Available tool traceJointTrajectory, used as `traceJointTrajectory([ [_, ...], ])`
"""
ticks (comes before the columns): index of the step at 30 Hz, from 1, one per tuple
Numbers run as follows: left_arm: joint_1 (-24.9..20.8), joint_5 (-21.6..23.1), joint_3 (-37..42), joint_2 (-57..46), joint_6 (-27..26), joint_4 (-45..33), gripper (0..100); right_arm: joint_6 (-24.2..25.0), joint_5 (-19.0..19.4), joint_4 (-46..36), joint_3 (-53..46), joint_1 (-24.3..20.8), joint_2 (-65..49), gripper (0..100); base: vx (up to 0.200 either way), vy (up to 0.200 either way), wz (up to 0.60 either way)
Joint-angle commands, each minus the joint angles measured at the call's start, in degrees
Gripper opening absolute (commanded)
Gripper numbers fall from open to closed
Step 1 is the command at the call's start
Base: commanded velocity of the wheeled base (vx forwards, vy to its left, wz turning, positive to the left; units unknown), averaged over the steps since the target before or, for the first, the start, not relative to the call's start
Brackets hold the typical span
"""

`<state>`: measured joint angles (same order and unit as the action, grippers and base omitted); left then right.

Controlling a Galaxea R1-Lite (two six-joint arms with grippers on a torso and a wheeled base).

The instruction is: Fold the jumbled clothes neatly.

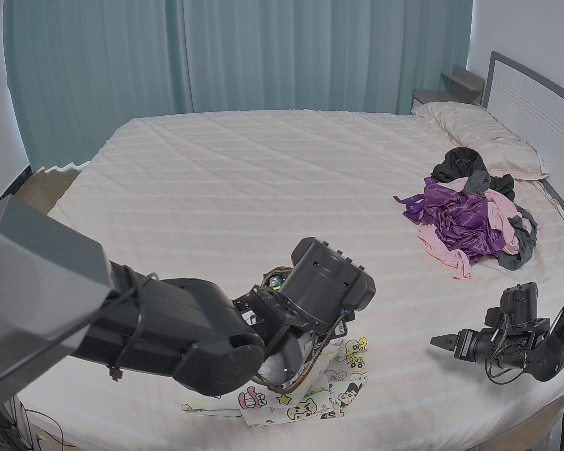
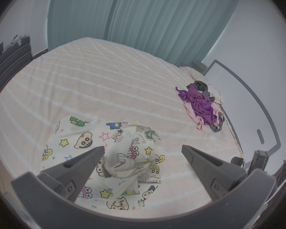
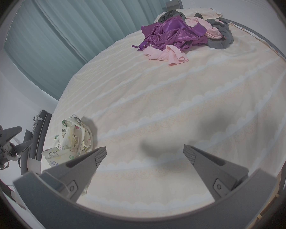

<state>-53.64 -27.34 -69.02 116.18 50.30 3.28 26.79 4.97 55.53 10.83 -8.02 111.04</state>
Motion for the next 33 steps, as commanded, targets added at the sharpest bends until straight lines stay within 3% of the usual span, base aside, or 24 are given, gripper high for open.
traceJointTrajectory([
  [1,1.4,0.2,3.7,-4.6,2.6,0.0,100,0.1,0.0,0.0,-0.1,-0.4,0.0,100,0.000,0.000,0.00],
  [5,5.4,1.8,11.4,-10.2,5.3,0.8,100,0.2,-0.1,0.0,-0.3,-1.3,0.0,100,0.000,0.000,0.00],
  [10,10.4,7.0,21.6,-17.4,8.7,3.6,100,0.4,-0.1,0.0,-0.3,-2.1,-0.1,100,0.000,0.000,0.00],
  [13,14.2,10.8,29.9,-20.6,10.3,8.5,100,0.5,-0.3,0.0,-0.3,-3.1,0.0,100,-0.133,0.000,0.00],
  [19,19.4,13.7,40.4,-21.1,12.4,20.2,100,0.6,-0.4,0.0,-0.7,-4.5,0.6,100,-0.200,0.000,0.00],
  [22,22.1,18.4,46.3,-20.9,13.8,27.5,100,0.6,-0.3,0.0,-0.8,-4.5,0.7,100,-0.067,0.000,0.00],
  [27,24.2,20.9,49.1,-20.8,15.6,31.6,100,0.7,-0.3,0.0,-0.9,-5.6,0.7,100,0.000,0.000,0.00],
  [33,26.0,18.6,48.5,-19.8,15.8,31.9,100,0.8,-0.2,0.0,-0.9,-5.9,1.0,100,0.000,0.000,0.00],
])
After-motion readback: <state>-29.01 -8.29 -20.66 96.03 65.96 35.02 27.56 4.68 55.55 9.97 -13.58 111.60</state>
